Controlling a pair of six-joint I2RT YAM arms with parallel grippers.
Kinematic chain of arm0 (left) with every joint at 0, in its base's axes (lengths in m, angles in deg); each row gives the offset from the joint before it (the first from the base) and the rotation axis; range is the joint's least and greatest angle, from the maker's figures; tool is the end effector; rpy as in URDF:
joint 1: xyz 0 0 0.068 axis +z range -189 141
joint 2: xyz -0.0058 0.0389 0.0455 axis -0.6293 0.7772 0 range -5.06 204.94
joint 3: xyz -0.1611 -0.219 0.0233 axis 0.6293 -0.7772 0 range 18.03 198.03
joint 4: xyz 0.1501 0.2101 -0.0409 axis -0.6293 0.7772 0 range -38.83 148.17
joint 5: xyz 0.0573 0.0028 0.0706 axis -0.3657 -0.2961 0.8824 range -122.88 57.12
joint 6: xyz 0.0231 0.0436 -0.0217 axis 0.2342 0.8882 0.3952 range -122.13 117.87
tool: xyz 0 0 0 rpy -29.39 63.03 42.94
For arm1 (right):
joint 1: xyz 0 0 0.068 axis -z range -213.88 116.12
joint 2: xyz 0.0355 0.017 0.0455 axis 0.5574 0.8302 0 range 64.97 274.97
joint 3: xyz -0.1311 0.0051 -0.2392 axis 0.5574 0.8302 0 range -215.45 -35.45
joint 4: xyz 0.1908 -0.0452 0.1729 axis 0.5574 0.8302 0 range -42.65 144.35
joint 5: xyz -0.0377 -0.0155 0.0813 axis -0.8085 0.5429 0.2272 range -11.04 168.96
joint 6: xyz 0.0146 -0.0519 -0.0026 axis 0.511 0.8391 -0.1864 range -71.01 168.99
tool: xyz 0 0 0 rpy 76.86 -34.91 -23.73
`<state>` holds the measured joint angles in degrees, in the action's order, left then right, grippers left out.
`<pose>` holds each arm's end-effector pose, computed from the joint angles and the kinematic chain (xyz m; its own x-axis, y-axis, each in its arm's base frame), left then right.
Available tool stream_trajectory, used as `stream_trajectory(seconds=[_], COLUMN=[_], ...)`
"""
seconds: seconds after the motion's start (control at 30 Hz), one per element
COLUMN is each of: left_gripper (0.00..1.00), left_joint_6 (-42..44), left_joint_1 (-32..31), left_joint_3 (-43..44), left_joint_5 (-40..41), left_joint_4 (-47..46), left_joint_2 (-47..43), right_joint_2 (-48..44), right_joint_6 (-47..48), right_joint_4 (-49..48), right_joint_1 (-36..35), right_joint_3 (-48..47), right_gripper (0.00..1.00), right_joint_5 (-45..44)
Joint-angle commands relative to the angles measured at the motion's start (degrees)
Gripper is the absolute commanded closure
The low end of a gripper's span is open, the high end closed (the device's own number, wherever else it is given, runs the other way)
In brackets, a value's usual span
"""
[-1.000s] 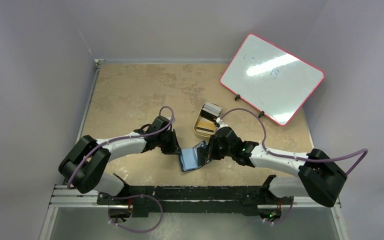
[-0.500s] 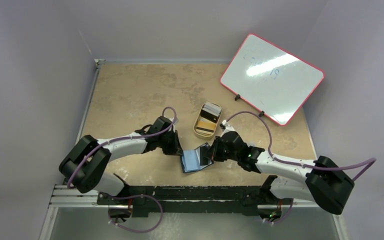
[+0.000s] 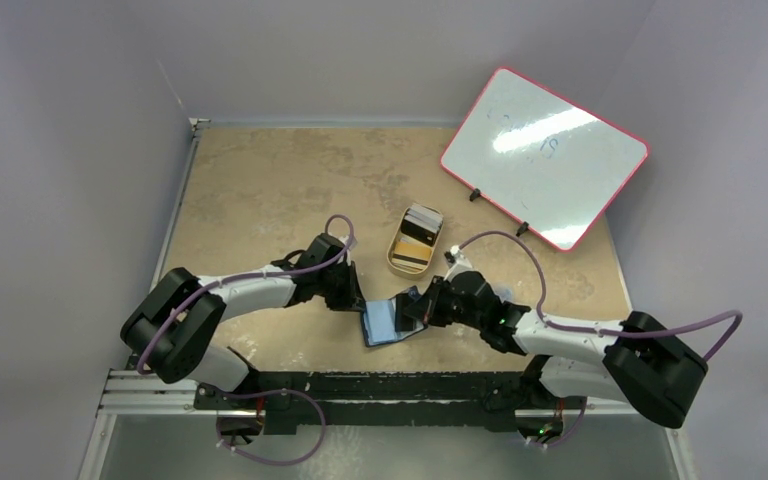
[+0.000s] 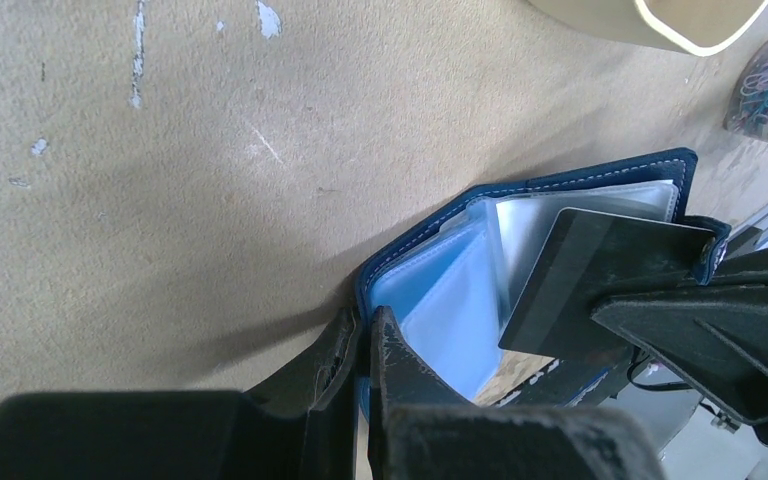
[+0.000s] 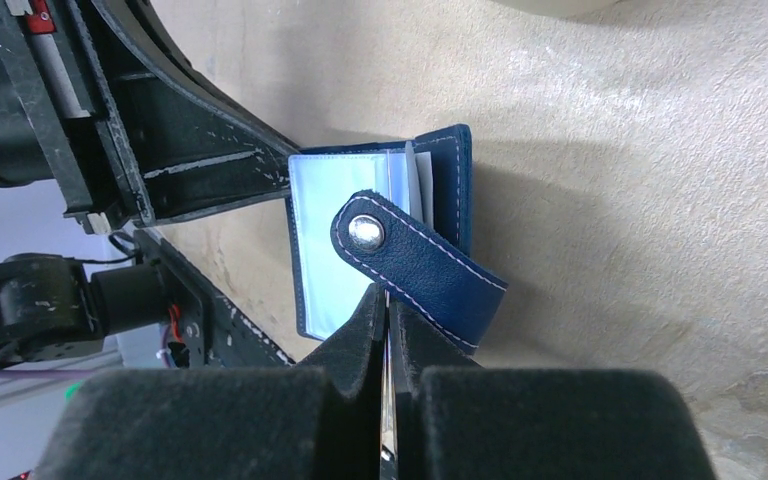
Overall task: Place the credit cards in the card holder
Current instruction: Insert the credit card into the card holder.
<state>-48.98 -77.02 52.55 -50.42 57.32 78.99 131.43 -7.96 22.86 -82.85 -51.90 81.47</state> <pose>0.1968 -0.1674 0.1395 -0.9711 -0.1238 -0.2039 0.0184 0.8134 -0.5814 0.1412 0.1646 0.1591 -0.8077 0.3475 -0.4763 -0.1880 0.6139 0.7667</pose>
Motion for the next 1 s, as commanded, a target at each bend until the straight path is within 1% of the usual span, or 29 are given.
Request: stream_trajectory(seconds=[0.0,0.13,0.3,0.5,0.67,0.8,0.97], left_gripper=[1.0,1.0,1.0,1.0,1.0,1.0,1.0], left_joint_6=[1.4,1.3,1.1,0.9,0.5,0.3,-0.1], left_joint_1=[-0.6,-0.6,-0.6,-0.7,-0.6,-0.7,-0.7], left_joint_3=[-0.7,-0.8,-1.0,-1.0,-1.0,-0.9,-0.9], left_joint_5=[0.0,0.1,0.1,1.0,2.4,2.8,3.6], left_joint_4=[-1.1,-1.1,-1.2,-0.8,-0.4,-0.3,-0.3], left_joint_2=[0.5,0.4,0.4,0.2,-0.3,-0.2,0.2], right_joint_2=[-1.0,0.0,2.5,4.8,6.9,10.4,13.4], right_joint_6=[-1.5,-1.2,-1.3,-1.6,-1.3,0.0,0.7], right_joint_4=[-5.9,-6.2,-8.9,-7.0,-5.6,-5.2,-7.7], right_joint_1=[0.8,1.1,1.3,1.3,1.4,1.5,1.6], right_joint_3=[1.2,1.3,1.3,0.8,0.1,-1.2,-1.3], right_gripper=[1.0,1.0,1.0,1.0,1.0,1.0,0.99], right_joint_5=[-0.4,-0.4,1.4,3.3,5.8,9.2,11.4])
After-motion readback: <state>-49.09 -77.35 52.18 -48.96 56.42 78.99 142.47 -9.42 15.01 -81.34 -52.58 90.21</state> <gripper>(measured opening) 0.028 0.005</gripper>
